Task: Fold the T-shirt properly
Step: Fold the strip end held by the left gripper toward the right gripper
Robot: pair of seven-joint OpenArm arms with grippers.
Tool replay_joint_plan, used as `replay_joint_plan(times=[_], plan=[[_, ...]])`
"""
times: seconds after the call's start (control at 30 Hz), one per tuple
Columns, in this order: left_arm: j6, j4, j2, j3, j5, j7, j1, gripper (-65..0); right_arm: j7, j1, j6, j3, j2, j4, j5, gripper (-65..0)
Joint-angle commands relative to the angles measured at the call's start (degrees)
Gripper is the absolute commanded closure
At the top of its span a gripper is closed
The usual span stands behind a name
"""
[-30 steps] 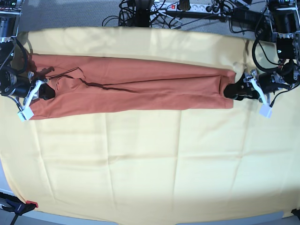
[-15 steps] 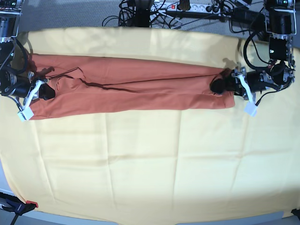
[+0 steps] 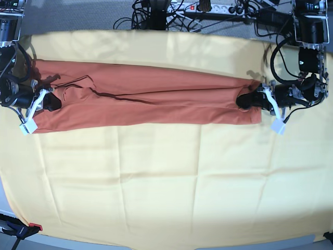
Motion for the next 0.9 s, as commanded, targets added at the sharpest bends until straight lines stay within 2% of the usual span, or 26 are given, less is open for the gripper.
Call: replay_joint_plan(times=[0.0,0.17,0.23,0.43,0.5,0.67,0.87], plan=[[0.9,0.31,-1.22,-1.2,2.82,0.37,-0.61,0.0,-1.29,0.17,-0.14,-0.07,0.7,0.24,-1.42,0.0],[0.87,0.31,-1.33,-4.59,1.64,0.74,-0.61,0.0,-1.29,0.17,-0.14,-0.07,0.7,0.24,-1.42,0.0],[0.74,0.31,-1.33,-5.01,-1.7,2.05,-0.61,0.0,-1.29,0.17,-0.14,-0.07,0.7,0.24,-1.44,0.0],[-3.74,0.33,-1.16,-5.01,-15.42,7.96,-0.63,0.0,-1.29,0.17,-0.14,-0.07,0.68,0.24,-1.42,0.0],[-4.98,0.9,-1.01,-5.01,-15.42,9.66,-0.72,0.0,-1.29,0.17,-0.14,-0.07,0.68,0.24,-1.46,0.0],[-4.92,4.35,0.22,-5.01,-15.42,9.64,-1.11,0.0,-1.25,0.15,-0.14,-0.07,0.66,0.24,-1.57,0.0],[-4.55,8.15,4.55,-4.83,-15.42,9.49,-1.11,0.0,-1.27,0.15,-0.14,-0.07,0.66,0.24,-1.6,0.0]])
